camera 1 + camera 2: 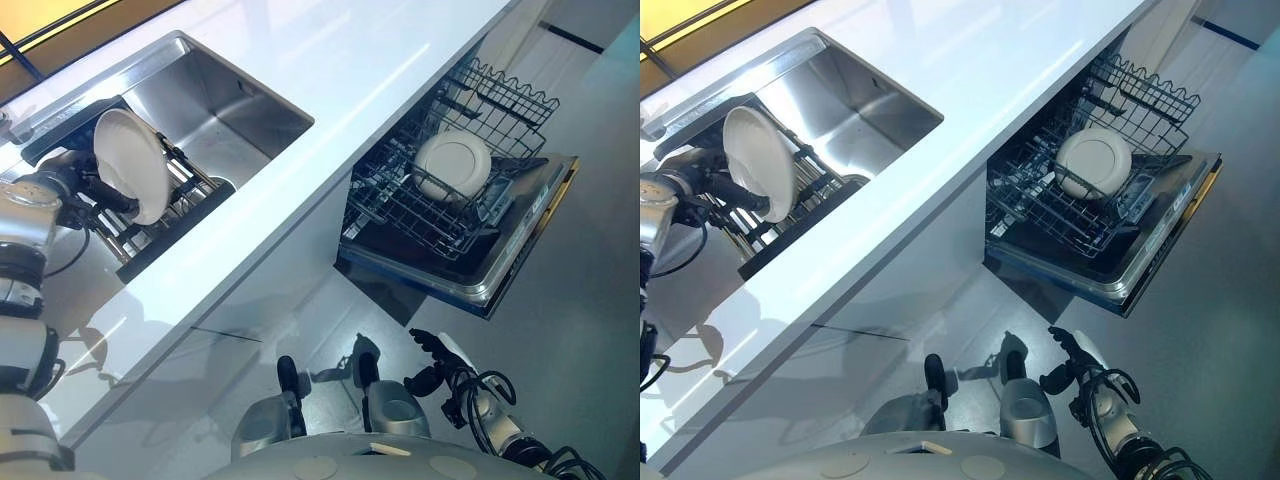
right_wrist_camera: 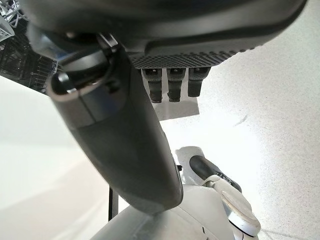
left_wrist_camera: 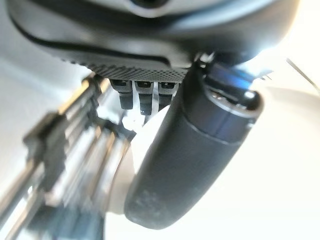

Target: Pick up plates and place into dishwasher.

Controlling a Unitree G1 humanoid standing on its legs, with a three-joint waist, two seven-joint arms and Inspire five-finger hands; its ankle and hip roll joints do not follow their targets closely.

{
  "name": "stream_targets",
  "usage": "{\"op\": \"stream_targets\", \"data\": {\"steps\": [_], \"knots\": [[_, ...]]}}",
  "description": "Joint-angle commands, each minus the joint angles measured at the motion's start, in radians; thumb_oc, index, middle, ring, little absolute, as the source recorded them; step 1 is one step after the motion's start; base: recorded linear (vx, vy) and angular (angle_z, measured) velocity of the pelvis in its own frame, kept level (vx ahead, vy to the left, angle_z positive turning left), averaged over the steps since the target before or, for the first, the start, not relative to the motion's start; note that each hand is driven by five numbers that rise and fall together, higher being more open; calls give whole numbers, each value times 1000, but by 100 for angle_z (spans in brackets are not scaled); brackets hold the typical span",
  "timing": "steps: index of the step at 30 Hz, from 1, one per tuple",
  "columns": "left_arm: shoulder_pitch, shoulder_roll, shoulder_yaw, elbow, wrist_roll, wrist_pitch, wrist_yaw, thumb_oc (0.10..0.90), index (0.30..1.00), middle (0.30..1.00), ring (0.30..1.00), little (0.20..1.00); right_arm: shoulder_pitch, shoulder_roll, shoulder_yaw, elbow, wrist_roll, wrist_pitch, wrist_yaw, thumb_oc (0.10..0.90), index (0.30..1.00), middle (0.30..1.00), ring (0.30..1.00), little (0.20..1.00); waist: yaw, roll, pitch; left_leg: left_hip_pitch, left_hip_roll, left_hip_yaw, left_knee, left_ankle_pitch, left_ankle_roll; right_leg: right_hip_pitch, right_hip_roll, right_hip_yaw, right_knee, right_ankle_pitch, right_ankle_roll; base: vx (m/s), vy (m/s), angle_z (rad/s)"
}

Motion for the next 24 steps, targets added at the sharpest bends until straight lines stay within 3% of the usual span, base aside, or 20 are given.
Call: {"op": "stream_targets", "data": {"steps": [1, 8, 11, 20, 21, 22, 23, 24], "knots": [[-56, -84, 46, -101, -236, -37, -200, 800, 900, 900, 900, 900, -7, -22, 1, -62, -26, -48, -14, 800, 900, 900, 900, 900, -54, 17, -18, -41, -88, 39, 177, -230, 86, -149, 32, 29, 78, 41, 80, 0, 0, 0], [-53, -130, 55, -104, -443, 10, -401, 800, 900, 900, 900, 900, 2, -22, -5, -48, -54, -63, -6, 800, 900, 900, 900, 900, -61, 22, -37, -20, -91, 45, 165, -230, 85, -133, 29, 24, 70, 39, 77, 9, 7, 0], [-45, -162, 68, -97, -539, -1, -420, 800, 900, 900, 900, 900, 7, -18, -2, -36, -71, -68, -1, 800, 900, 900, 900, 900, -63, 26, -51, -7, -94, 44, 154, -231, 82, -122, 27, 20, 63, 36, 75, 24, 19, 1], [3, -196, 116, -63, -585, -25, -454, 800, 900, 900, 900, 900, 24, -9, 9, -56, -87, -52, 4, 800, 900, 900, 900, 900, -63, 28, -78, 19, -94, 48, 137, -230, 76, -103, 20, 0, 55, 33, 75, 1, 2, 1], [9, -201, 120, -65, -594, -26, -469, 644, 766, 766, 766, 744, 27, -9, 9, -55, -91, -54, 5, 800, 900, 900, 900, 900, -64, 29, -81, 22, -93, 50, 135, -230, 76, -100, 21, -1, 53, 32, 75, 0, 0, 0], [12, -204, 122, -66, -592, -29, -475, 622, 747, 747, 747, 722, 30, -8, 9, -55, -92, -55, 3, 800, 900, 900, 900, 900, -64, 29, -82, 23, -93, 51, 135, -230, 76, -100, 20, -2, 53, 32, 75, 0, 0, 0], [16, -208, 127, -76, -597, -20, -476, 342, 507, 507, 507, 442, 34, -6, 6, -53, -98, -59, 2, 800, 900, 900, 900, 900, -64, 28, -83, 27, -93, 52, 132, -231, 77, -99, 20, -4, 52, 33, 75, 0, 0, 0], [17, -208, 126, -78, -594, -21, -476, 163, 354, 354, 354, 263, 35, -6, 5, -52, -99, -60, 2, 800, 900, 900, 900, 900, -64, 29, -83, 27, -94, 52, 131, -231, 77, -99, 19, -5, 51, 33, 75, 0, 0, 0]]}}
